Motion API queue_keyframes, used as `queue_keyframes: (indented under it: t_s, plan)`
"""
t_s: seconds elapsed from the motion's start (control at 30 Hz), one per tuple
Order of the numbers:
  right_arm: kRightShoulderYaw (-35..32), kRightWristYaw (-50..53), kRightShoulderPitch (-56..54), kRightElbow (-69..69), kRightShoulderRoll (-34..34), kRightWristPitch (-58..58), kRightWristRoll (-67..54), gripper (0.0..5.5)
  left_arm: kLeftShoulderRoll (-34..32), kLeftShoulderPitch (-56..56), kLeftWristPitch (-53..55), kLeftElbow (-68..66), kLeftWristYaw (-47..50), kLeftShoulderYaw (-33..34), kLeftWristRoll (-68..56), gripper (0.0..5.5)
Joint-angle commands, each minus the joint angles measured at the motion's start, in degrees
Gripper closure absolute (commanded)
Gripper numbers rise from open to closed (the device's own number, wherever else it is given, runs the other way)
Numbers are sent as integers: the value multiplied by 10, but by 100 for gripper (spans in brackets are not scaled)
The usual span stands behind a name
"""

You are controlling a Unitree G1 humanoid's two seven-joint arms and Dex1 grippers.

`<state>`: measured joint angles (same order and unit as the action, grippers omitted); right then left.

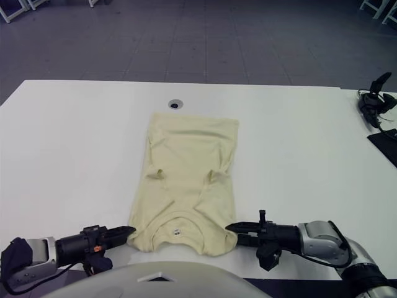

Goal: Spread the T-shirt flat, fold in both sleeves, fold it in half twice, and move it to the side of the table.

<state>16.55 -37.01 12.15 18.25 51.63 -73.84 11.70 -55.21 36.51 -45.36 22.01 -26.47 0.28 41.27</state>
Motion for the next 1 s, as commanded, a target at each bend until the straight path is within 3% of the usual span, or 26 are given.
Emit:
queue_keyframes:
  t_s: [0.03, 0.17, 0.4, 0.53, 0.7, 0.87, 1.0]
  plan:
    - [16, -2, -5, 2, 19, 24, -29, 488, -7, 5, 11, -11, -17, -7, 2, 542]
    - [49, -33, 14, -31, 46, 81, -90, 549, -6, 7, 22, -11, -26, -11, -16, 550]
    - [88, -187, 84, -220, 156, 379, -361, 549, -30, 56, 131, 26, -129, -17, -237, 550]
    - [32, -255, 90, -304, 206, 536, -535, 549, -61, 96, 192, 81, -192, 25, -390, 550]
    - [-92, -358, 185, -372, 261, 637, -677, 549, -62, 253, 231, 155, -316, 182, -569, 550]
    - [-238, -401, 312, -438, 217, 698, -718, 549, -19, 317, 253, 207, -413, 324, -705, 550]
    - [-309, -429, 348, -478, 175, 749, -721, 549, -18, 298, 297, 230, -459, 367, -758, 550]
